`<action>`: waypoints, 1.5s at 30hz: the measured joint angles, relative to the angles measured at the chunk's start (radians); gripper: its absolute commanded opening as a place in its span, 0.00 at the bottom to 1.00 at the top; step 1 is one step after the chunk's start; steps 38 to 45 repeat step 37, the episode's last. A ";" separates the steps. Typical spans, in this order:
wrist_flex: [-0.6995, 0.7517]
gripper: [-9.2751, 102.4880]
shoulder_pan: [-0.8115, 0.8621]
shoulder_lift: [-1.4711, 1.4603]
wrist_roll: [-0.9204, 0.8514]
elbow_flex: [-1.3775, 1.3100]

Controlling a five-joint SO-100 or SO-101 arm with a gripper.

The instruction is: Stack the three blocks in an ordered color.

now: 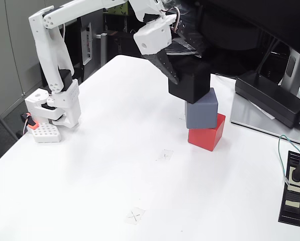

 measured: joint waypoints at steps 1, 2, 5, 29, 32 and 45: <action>0.000 0.40 0.000 0.000 0.000 0.000; 0.000 0.40 0.000 0.000 0.000 0.000; 0.000 0.40 0.000 0.000 0.000 0.000; 0.000 0.40 0.029 0.009 0.000 0.000; 0.000 0.40 0.066 0.055 0.000 0.000; 0.000 0.40 0.117 0.167 0.000 0.000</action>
